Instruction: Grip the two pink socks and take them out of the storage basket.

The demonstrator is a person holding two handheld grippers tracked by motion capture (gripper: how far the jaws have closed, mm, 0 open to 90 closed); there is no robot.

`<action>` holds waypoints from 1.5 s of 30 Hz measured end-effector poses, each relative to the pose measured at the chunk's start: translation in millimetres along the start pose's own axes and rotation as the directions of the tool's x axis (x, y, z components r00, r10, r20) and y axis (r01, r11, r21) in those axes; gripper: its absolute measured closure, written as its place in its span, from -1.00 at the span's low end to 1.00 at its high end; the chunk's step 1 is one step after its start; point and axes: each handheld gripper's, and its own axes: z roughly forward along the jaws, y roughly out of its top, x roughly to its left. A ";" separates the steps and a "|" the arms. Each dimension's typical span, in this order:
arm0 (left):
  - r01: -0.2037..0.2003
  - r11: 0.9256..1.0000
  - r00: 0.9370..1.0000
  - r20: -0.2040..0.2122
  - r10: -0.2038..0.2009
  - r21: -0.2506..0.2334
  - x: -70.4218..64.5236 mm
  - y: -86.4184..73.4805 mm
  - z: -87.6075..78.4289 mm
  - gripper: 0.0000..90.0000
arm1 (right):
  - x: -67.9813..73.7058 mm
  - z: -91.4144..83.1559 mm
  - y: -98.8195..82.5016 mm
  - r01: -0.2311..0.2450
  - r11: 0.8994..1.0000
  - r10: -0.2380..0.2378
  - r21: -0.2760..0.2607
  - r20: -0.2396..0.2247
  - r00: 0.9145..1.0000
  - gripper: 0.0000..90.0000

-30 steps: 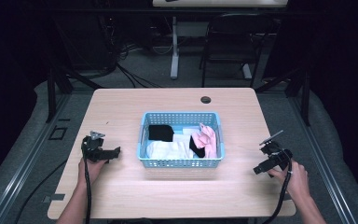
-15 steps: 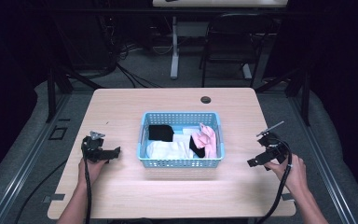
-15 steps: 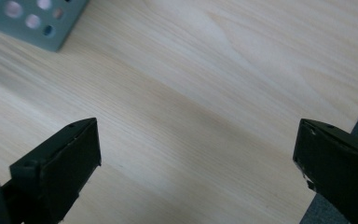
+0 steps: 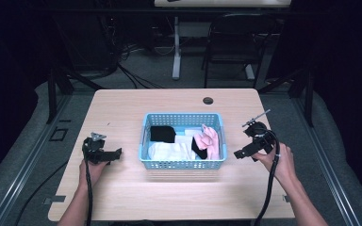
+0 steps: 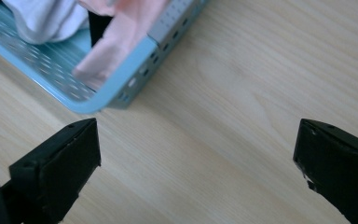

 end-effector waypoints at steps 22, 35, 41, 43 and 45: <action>0.000 1.000 1.000 0.001 0.000 0.000 0.1 0.0 0.0 -0.98 | 55.0 30.0 96.6 0.112 0.993 -0.109 0.034 -0.084 0.990 -0.73; -0.001 1.000 1.000 0.002 0.001 0.000 0.1 0.1 0.1 -0.98 | 63.6 65.5 115.4 0.097 0.991 -0.090 0.091 -0.077 0.993 -0.37; -0.001 1.000 1.000 0.002 0.001 0.000 0.1 0.1 0.1 -0.98 | 69.3 79.7 120.2 0.106 0.985 -0.102 0.139 -0.038 0.994 -0.37; -0.001 1.000 1.000 0.002 0.001 0.000 0.1 0.1 0.1 -0.98 | 70.3 87.3 122.5 0.111 0.981 -0.108 0.162 -0.027 0.994 -0.35; -0.001 1.000 1.000 0.002 0.001 0.000 0.1 0.0 0.1 -0.98 | 72.3 94.6 122.8 0.116 0.976 -0.116 0.182 -0.008 0.993 -0.35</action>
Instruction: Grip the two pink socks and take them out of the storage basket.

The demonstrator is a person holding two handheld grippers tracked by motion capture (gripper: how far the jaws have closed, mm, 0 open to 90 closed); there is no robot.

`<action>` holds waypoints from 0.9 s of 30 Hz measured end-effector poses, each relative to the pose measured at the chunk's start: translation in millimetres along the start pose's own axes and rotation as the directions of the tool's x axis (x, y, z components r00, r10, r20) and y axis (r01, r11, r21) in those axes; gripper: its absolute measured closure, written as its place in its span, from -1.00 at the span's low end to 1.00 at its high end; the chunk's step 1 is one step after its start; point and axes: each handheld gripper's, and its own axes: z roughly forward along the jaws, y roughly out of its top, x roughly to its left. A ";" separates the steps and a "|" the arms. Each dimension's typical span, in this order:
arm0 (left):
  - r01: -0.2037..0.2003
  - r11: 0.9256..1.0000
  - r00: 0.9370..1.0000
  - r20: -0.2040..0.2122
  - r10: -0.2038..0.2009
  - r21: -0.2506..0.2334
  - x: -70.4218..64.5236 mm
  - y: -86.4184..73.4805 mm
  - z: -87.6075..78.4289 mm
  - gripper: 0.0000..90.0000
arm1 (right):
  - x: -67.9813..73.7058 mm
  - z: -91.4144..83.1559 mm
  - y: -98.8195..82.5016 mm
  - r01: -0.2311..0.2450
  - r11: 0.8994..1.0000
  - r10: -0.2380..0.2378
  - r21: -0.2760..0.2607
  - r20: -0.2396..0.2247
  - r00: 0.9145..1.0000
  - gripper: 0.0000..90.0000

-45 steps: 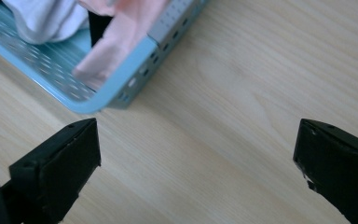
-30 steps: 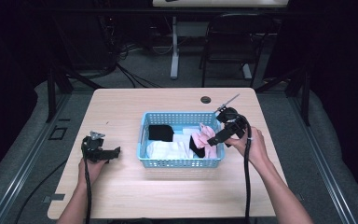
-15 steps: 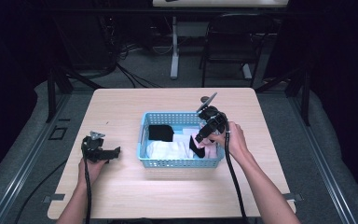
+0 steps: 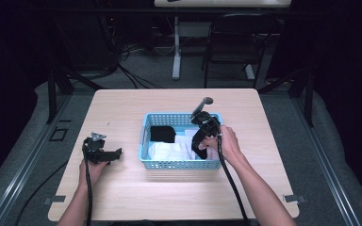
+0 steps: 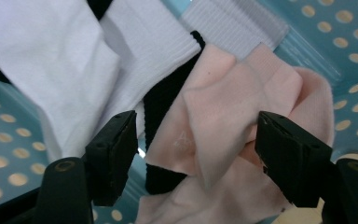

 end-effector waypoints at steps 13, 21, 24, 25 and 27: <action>-0.001 1.000 1.000 0.000 0.001 0.000 0.0 0.0 0.0 -0.98 | -5.7 15.5 2.8 -0.013 1.000 0.014 -0.010 0.033 0.999 0.26; -0.001 1.000 1.000 0.000 0.001 0.000 0.0 0.0 0.0 -0.97 | -17.8 8.7 -2.0 -0.068 0.996 0.067 -0.054 -0.029 0.997 0.68; -0.001 1.000 1.000 0.000 0.001 0.000 0.1 0.0 0.0 -0.97 | -20.2 1.4 -4.4 -0.081 0.993 0.076 -0.081 -0.060 0.995 0.72; -0.001 1.000 1.000 0.000 0.001 0.000 0.1 0.1 0.0 -0.97 | -21.1 -2.8 -5.2 -0.081 0.992 0.076 -0.092 -0.060 0.995 0.73; -0.001 1.000 1.000 0.000 0.001 0.000 0.1 0.0 0.0 -0.98 | -23.3 -10.1 -6.2 -0.082 0.990 0.074 -0.111 -0.078 0.994 0.73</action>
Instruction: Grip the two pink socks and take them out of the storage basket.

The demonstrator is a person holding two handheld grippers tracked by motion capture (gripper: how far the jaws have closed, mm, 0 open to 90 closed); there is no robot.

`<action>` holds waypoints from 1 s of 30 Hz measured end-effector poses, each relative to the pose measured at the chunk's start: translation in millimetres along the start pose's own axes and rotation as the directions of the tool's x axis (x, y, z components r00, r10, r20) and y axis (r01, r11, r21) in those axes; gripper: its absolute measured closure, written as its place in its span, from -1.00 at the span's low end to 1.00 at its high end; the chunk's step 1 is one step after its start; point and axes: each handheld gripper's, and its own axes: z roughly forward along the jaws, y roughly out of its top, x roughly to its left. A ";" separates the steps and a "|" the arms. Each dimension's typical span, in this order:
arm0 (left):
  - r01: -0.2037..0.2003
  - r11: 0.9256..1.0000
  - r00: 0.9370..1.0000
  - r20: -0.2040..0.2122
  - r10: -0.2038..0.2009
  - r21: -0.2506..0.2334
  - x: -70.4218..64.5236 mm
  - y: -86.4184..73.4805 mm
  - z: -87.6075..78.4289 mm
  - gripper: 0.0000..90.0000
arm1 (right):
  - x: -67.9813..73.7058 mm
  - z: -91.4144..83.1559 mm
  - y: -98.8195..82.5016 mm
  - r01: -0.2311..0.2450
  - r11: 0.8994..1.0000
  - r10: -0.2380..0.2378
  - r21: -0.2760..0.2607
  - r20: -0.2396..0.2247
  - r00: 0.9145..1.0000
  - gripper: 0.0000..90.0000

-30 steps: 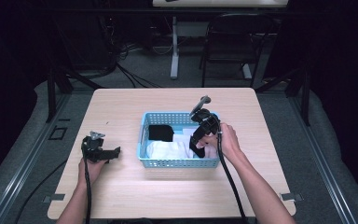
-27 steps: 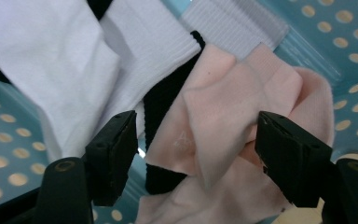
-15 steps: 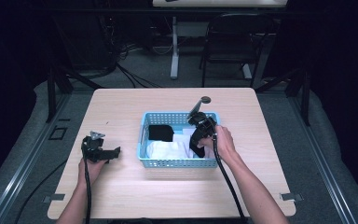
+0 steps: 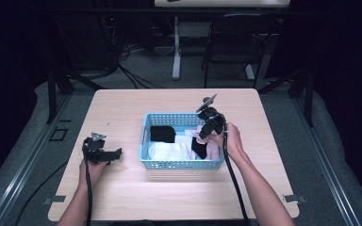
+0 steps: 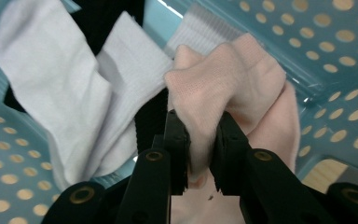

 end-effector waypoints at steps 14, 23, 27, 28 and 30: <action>0.000 1.000 1.000 0.000 0.000 0.000 0.0 0.0 0.0 -0.98 | 2.8 -40.2 -0.8 -0.009 0.994 0.003 -0.108 -0.063 0.998 0.73; 0.000 1.000 1.000 0.000 0.000 0.000 0.0 0.0 0.0 -0.98 | 4.7 -60.3 -3.0 0.014 0.994 -0.022 -0.111 -0.072 0.997 0.73; 0.000 1.000 1.000 0.000 0.000 0.000 0.0 0.0 0.0 -0.98 | 7.2 -71.7 -5.0 0.021 0.991 -0.030 -0.134 -0.067 0.997 0.73; 0.000 1.000 1.000 0.000 0.000 0.000 0.0 0.0 0.0 -0.97 | 8.3 -76.8 -6.1 0.019 0.989 -0.029 -0.146 -0.068 0.997 0.73; 0.000 1.000 1.000 0.000 0.000 0.000 0.0 0.0 0.0 -0.97 | 7.9 -79.5 -6.0 0.029 0.990 -0.040 -0.137 -0.072 0.997 0.73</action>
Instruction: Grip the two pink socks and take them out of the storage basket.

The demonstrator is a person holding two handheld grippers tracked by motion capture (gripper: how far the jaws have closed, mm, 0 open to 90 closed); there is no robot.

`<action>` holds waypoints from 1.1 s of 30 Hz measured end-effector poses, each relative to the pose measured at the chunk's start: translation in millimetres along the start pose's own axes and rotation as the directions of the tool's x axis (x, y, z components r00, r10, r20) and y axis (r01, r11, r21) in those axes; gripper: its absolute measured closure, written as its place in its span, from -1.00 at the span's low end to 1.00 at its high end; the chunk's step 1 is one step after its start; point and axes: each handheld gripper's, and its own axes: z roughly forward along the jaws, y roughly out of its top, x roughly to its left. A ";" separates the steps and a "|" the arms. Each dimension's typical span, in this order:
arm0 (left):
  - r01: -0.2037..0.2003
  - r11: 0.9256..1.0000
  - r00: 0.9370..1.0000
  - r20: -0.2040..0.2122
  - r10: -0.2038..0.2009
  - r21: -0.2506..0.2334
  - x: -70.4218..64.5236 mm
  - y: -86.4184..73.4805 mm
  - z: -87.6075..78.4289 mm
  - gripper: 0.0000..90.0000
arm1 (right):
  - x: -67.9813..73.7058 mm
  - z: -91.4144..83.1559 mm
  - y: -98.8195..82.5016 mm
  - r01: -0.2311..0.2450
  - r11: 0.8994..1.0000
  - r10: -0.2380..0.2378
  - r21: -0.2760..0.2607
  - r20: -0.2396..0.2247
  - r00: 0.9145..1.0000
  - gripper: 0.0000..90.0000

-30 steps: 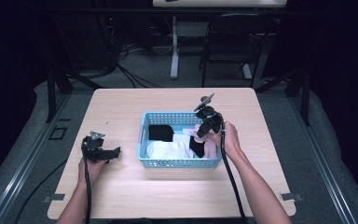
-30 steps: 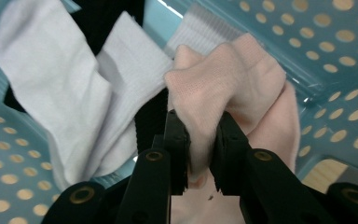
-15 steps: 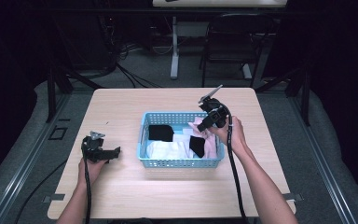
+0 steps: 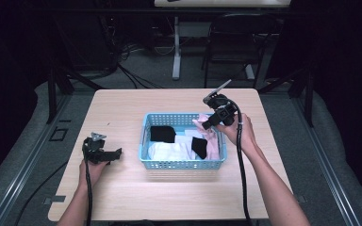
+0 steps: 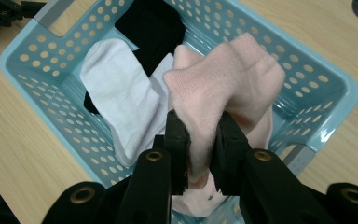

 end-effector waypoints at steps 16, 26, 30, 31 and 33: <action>0.000 1.000 1.000 0.000 0.000 0.000 0.0 0.0 0.0 -0.97 | -11.2 -34.0 -18.8 -0.012 0.999 0.012 -0.031 0.026 1.000 0.73; 0.001 1.000 1.000 -0.001 -0.001 0.000 -0.1 0.0 0.0 -0.97 | -26.3 -56.9 -41.6 -0.046 0.997 0.049 -0.065 0.053 0.997 0.74; 0.001 1.000 1.000 -0.002 -0.001 0.000 -0.2 -0.1 -0.1 -0.97 | -37.2 -65.4 -58.2 -0.062 0.996 0.067 -0.062 0.071 0.995 0.74; 0.001 1.000 1.000 -0.002 -0.001 0.000 -0.2 -0.1 -0.1 -0.97 | -37.2 -65.4 -58.2 -0.062 0.996 0.067 -0.062 0.071 0.995 0.74; 0.002 1.000 1.000 -0.003 -0.002 0.000 -0.3 -0.1 -0.1 -0.97 | -43.6 -69.1 -67.0 -0.077 0.995 0.082 -0.060 0.082 0.993 0.74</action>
